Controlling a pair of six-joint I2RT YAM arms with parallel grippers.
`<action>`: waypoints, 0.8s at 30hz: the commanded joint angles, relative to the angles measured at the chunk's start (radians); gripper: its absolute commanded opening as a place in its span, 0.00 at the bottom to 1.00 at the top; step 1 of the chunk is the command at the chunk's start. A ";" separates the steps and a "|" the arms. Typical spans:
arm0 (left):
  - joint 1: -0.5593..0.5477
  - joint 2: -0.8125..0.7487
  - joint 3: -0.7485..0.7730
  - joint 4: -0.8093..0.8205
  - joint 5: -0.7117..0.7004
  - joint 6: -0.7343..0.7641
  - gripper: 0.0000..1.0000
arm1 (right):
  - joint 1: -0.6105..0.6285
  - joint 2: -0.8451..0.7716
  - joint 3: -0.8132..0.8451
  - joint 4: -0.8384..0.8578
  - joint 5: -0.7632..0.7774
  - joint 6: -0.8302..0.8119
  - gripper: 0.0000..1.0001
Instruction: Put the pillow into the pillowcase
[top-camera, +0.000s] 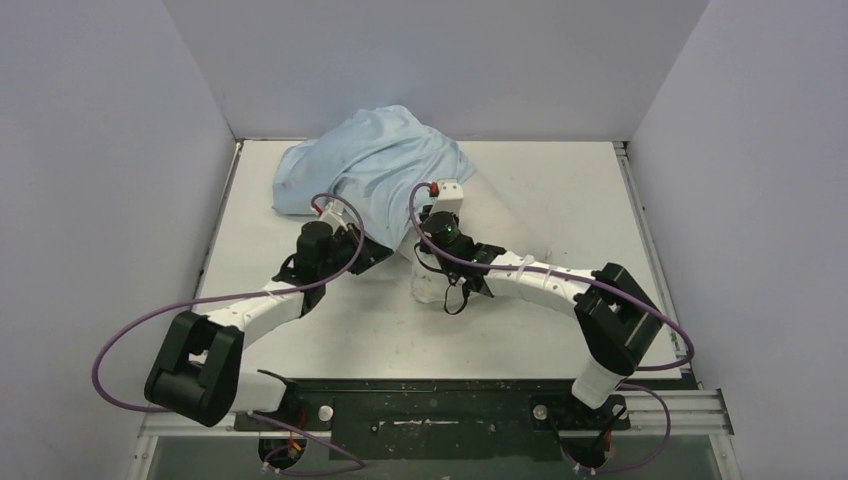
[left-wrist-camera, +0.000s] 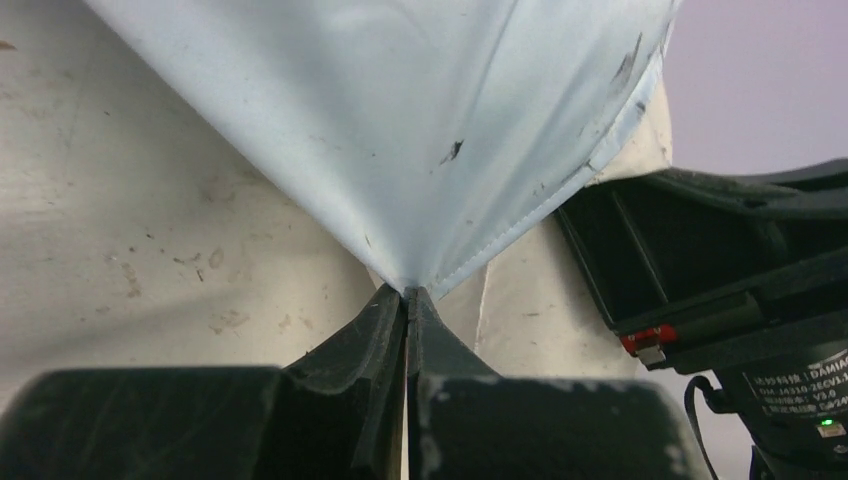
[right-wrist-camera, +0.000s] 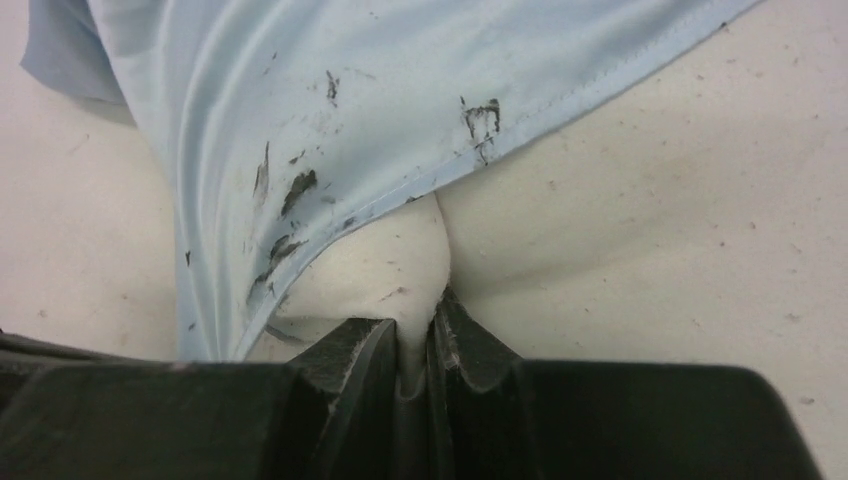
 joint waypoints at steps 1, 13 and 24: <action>-0.102 -0.083 0.073 -0.136 0.026 0.040 0.00 | -0.035 -0.020 -0.012 0.187 0.075 0.107 0.00; -0.197 -0.246 0.457 -0.497 -0.079 0.131 0.00 | -0.041 -0.206 0.037 0.145 -0.237 0.201 0.00; -0.402 -0.232 0.662 -0.542 -0.131 0.113 0.00 | -0.100 -0.412 -0.126 0.318 -0.367 0.671 0.00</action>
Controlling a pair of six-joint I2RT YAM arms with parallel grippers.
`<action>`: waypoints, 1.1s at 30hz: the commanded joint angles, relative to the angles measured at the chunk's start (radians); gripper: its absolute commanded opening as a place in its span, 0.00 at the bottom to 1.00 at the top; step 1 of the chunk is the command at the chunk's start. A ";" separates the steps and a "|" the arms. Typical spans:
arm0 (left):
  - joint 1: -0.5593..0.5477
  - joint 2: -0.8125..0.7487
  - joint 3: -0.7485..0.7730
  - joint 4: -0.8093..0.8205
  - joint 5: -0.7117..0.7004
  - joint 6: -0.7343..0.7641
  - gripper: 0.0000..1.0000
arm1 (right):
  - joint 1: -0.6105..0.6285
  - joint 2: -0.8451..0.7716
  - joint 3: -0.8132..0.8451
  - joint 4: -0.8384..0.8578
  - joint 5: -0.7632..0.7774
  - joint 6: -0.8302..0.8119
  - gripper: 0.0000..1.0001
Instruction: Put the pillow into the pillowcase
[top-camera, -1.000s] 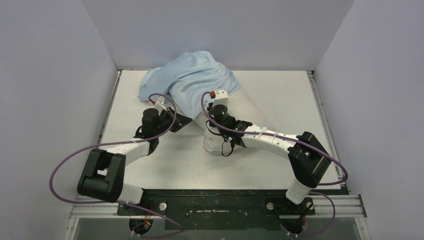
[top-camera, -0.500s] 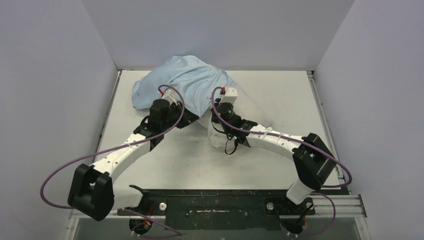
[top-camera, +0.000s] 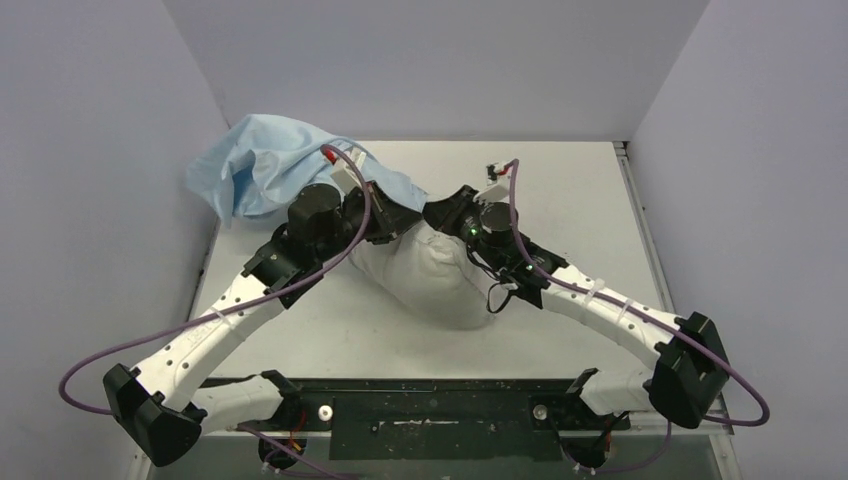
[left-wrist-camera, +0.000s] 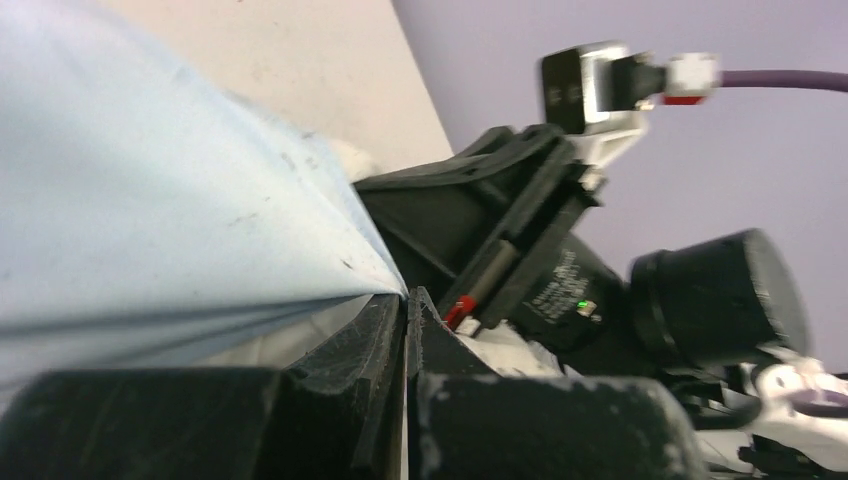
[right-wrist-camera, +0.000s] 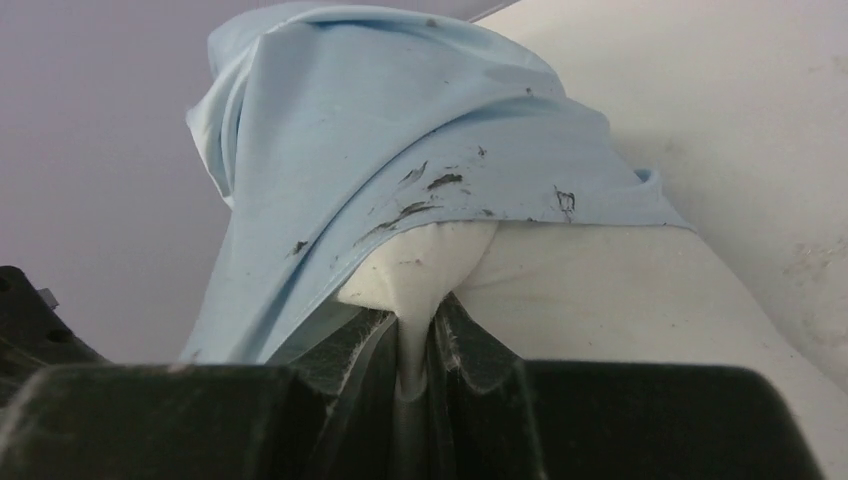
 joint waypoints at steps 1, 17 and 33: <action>-0.082 0.014 0.142 0.033 0.101 0.002 0.00 | -0.054 -0.082 -0.069 0.256 -0.065 0.265 0.00; -0.054 0.300 0.240 0.330 0.320 -0.040 0.00 | -0.407 0.146 -0.279 0.410 -0.166 0.391 0.00; 0.191 0.482 0.663 -0.225 0.134 0.463 0.59 | -0.699 -0.015 -0.179 -0.016 -0.190 0.100 0.98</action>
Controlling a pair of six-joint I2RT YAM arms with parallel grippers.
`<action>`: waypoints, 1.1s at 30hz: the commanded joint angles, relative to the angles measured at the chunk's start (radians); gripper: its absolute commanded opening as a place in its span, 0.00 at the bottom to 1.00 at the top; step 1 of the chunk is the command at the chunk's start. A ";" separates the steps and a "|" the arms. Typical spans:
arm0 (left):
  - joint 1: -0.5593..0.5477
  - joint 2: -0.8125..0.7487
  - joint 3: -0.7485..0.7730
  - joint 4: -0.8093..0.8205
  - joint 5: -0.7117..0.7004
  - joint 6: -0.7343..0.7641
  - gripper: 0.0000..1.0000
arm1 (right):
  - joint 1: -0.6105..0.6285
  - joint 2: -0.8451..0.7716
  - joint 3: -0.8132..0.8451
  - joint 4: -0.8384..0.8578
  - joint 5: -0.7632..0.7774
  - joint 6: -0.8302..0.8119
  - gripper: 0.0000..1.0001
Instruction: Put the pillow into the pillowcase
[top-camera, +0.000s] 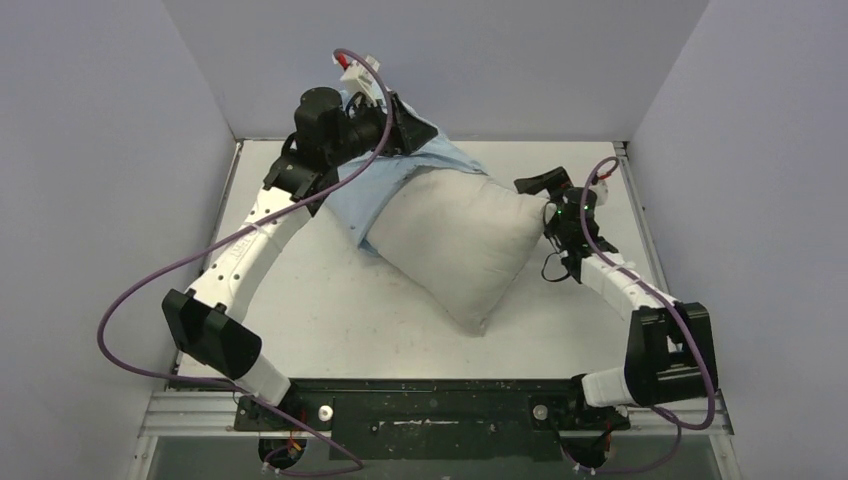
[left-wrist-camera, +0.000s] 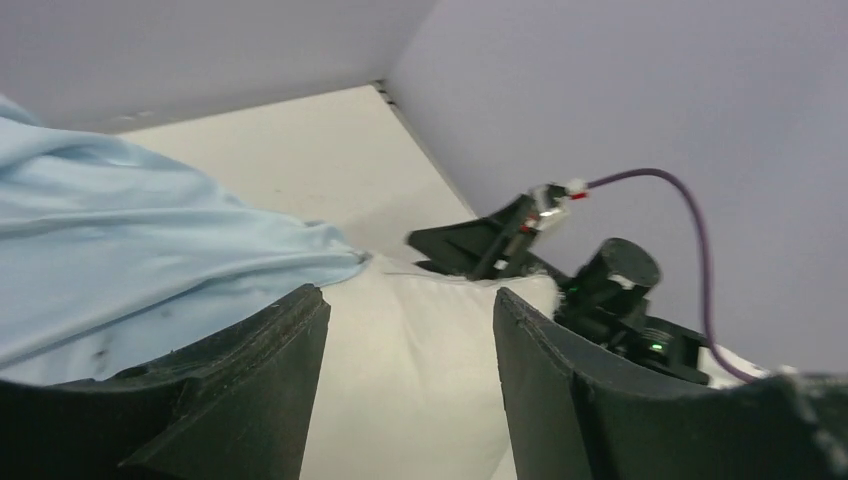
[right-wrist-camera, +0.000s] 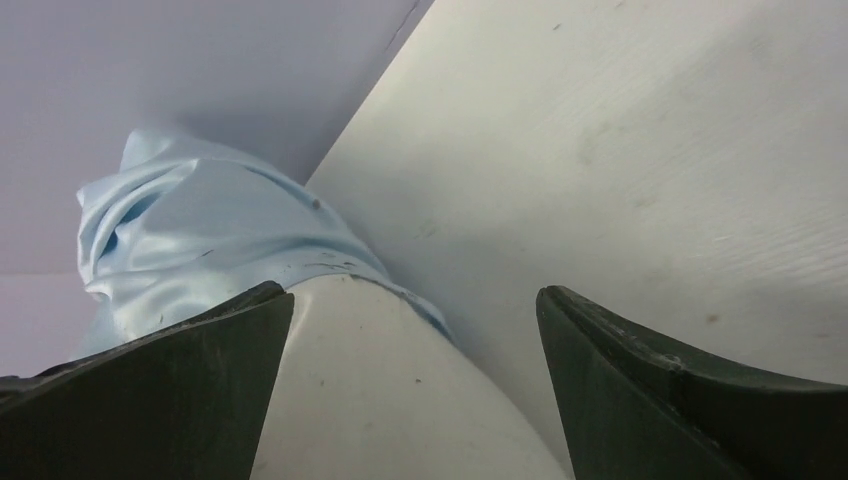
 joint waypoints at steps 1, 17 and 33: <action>0.005 0.007 0.080 -0.283 -0.206 0.272 0.59 | -0.091 -0.107 0.054 -0.176 0.010 -0.139 1.00; 0.011 0.090 -0.087 -0.152 -0.339 0.410 0.65 | -0.162 -0.179 0.205 -0.705 0.274 -0.155 1.00; 0.011 0.117 -0.227 -0.039 -0.389 0.538 0.73 | -0.196 -0.357 0.179 -0.624 -0.052 -0.339 1.00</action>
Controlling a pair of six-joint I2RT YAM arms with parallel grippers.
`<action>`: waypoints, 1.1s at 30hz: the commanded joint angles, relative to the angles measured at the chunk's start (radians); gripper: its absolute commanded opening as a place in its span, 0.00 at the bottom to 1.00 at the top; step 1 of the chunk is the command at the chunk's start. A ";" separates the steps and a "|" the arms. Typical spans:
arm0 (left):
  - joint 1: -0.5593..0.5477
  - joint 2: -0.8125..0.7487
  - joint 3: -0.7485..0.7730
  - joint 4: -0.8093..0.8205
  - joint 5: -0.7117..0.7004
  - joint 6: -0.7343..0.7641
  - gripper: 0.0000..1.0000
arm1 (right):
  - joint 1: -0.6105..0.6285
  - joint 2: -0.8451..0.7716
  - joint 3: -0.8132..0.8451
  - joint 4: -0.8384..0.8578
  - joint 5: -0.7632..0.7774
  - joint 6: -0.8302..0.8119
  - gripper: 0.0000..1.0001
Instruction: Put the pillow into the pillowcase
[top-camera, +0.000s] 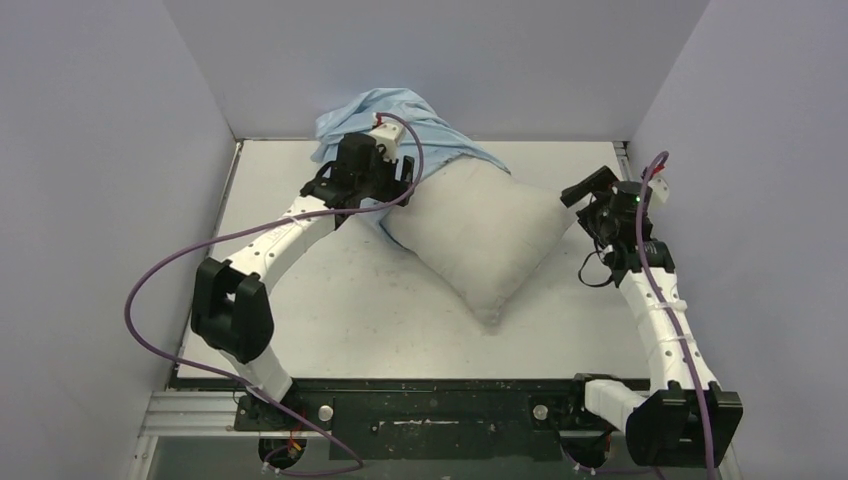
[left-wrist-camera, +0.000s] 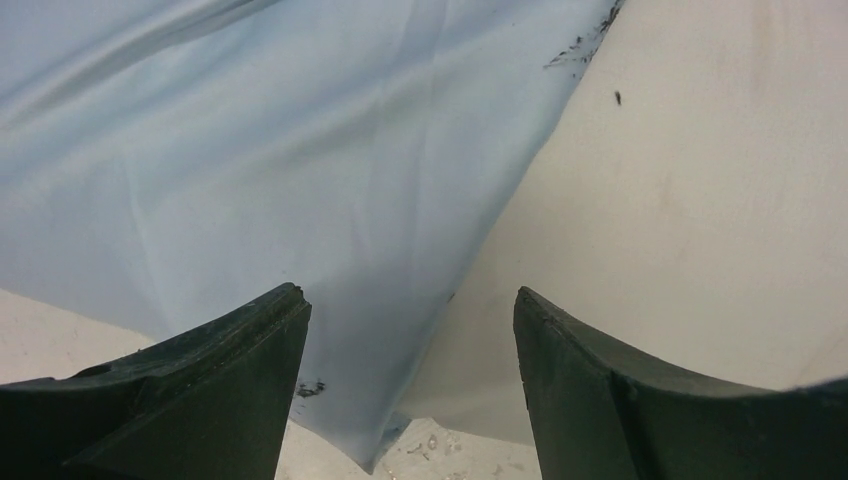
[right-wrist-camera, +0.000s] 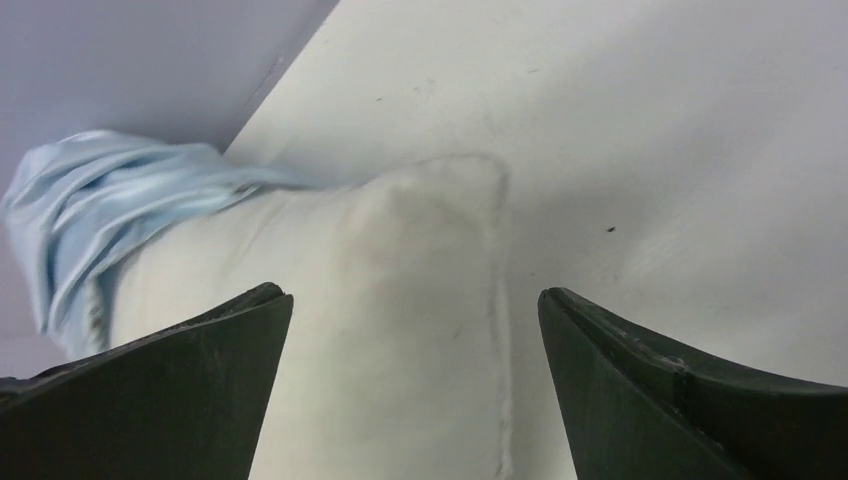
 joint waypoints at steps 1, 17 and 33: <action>0.003 0.037 0.001 0.110 -0.033 0.043 0.73 | 0.004 -0.076 -0.053 0.114 -0.246 -0.072 1.00; -0.093 0.121 0.160 0.113 0.030 0.059 0.00 | 0.195 0.151 -0.289 0.420 -0.383 -0.048 0.79; -0.416 -0.131 -0.102 0.388 0.239 -0.381 0.00 | 0.656 -0.029 -0.429 0.778 0.108 0.305 0.43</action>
